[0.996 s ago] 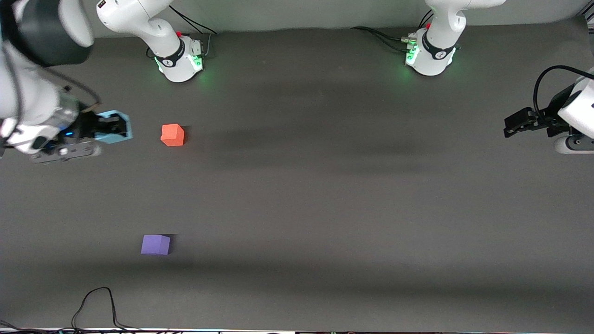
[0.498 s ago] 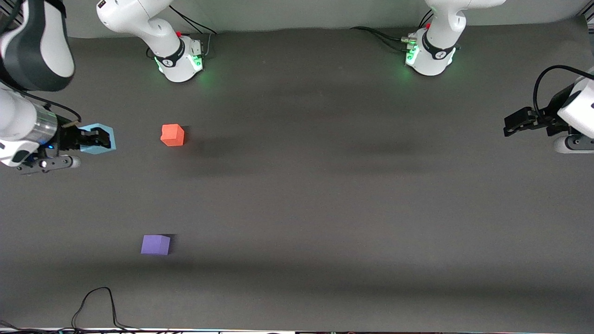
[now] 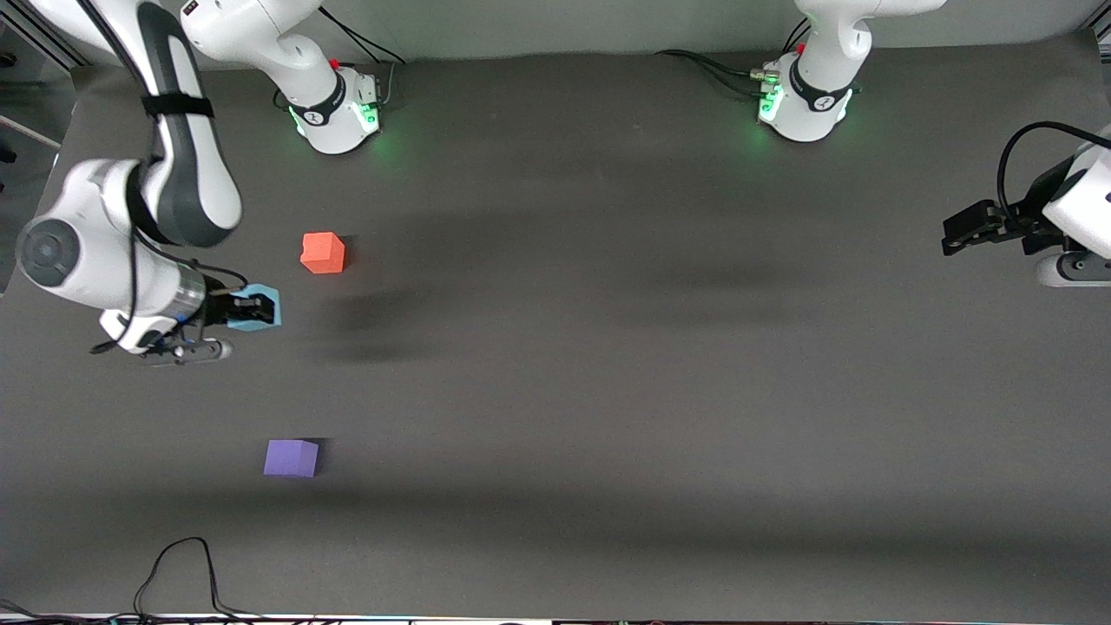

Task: Place blue block between orange and purple blocks
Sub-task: 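Lower the blue cube between the orange and purple cubes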

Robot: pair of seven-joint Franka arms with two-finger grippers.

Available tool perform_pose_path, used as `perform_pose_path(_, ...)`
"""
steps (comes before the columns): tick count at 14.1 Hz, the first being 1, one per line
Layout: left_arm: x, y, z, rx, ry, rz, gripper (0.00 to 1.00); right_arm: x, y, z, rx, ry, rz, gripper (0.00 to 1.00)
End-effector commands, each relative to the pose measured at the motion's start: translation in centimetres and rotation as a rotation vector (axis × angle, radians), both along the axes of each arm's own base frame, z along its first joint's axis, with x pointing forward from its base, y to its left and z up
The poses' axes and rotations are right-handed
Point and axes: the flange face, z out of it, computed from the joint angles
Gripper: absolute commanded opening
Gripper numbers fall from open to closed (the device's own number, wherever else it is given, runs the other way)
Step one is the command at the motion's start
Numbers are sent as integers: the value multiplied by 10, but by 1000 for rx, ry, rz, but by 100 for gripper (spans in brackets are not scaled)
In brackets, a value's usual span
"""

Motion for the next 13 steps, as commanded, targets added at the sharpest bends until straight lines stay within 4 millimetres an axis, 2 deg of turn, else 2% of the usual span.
perform_pose_path(1,-2,-1,4,-4,-5,-12,100,8,3,-32,-29,-36,-8,18)
perform_pose_path(3,-2,-1,3,-4,-3,-11,100,9,4,-57,-41,-66,14,18)
perform_pose_path(8,-2,-1,3,-4,-5,-12,100,11,-7,-107,66,-87,39,18)
perform_pose_path(10,-1,-1,4,-4,-8,-12,100,10,-22,-121,90,-89,26,18)
perform_pose_path(13,-1,-1,3,-4,-6,-12,100,8,-25,-138,114,-87,25,18)
